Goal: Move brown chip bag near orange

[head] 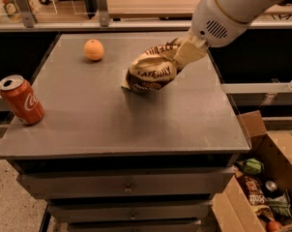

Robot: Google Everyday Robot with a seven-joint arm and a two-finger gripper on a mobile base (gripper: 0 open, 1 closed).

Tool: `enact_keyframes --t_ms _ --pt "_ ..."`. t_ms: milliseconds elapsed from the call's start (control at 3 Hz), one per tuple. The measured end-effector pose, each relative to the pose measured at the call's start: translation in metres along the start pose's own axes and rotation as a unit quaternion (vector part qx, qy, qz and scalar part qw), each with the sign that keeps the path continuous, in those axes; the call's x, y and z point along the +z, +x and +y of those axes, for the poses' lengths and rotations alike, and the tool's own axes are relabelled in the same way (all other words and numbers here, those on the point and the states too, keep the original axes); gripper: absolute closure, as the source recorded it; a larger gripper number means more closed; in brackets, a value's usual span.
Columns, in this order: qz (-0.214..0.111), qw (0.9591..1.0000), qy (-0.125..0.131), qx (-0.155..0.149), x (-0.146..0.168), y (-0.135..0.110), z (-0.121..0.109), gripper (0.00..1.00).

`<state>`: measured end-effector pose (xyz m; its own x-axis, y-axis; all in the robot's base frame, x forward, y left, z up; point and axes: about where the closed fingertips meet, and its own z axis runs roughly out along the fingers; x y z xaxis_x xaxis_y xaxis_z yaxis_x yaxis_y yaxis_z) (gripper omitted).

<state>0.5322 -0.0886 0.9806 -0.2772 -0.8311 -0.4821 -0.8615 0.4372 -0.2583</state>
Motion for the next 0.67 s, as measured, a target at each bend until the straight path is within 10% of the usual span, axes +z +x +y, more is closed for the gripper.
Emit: enact_keyframes --t_ms 667 --pt "-0.058 0.9978 0.027 -0.018 -0.035 -0.051 -0.048 1.00"
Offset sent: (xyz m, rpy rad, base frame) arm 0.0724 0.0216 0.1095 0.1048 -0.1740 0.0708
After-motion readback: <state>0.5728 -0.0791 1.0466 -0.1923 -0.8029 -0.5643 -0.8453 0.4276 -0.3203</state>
